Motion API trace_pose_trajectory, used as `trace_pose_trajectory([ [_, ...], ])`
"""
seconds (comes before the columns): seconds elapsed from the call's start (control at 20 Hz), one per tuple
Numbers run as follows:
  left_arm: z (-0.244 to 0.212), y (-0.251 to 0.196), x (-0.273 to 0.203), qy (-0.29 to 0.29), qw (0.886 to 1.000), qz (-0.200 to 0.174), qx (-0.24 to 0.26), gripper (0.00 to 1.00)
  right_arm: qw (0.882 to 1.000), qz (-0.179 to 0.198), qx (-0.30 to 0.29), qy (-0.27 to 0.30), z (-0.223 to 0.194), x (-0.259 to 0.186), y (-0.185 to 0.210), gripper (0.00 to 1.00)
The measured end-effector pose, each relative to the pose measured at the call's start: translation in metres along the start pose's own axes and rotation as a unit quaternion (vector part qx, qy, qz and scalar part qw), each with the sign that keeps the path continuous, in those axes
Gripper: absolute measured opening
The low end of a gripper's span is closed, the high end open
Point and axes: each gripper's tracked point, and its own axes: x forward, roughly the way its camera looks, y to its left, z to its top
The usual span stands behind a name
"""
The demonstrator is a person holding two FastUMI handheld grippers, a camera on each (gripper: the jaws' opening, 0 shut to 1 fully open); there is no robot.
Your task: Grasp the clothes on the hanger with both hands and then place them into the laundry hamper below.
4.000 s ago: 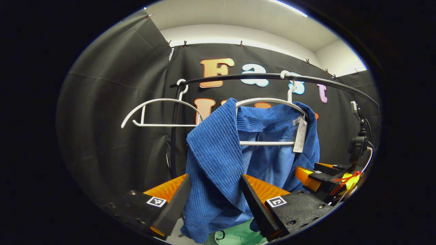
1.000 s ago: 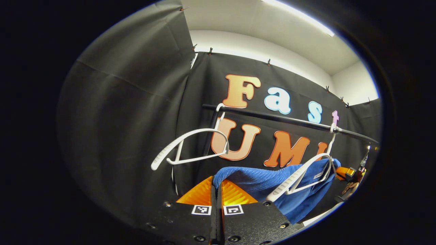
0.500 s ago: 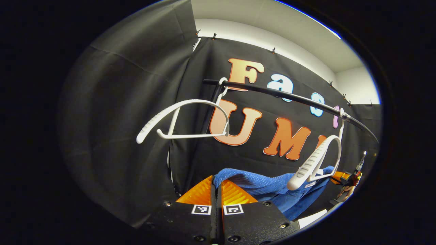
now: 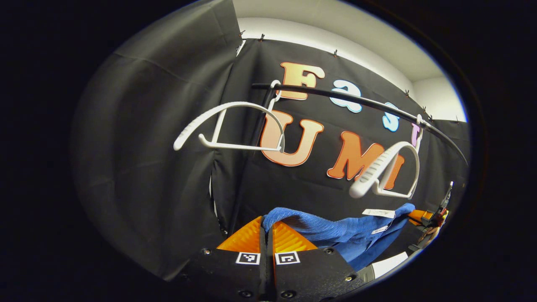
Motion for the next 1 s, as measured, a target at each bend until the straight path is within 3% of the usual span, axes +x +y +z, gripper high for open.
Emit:
trace_pose_trajectory([
  [0.5, -0.058, -0.035, -0.012, 0.056, 0.998, -0.022, 0.024, 0.0, 0.997, -0.038, -0.057, 0.04, -0.045, -0.036, -0.015, 0.07],
  [1.0, -0.104, -0.109, -0.023, 0.093, 0.992, -0.075, 0.035, 0.0, 0.987, -0.051, -0.129, 0.075, -0.09, -0.068, -0.005, 0.07],
])
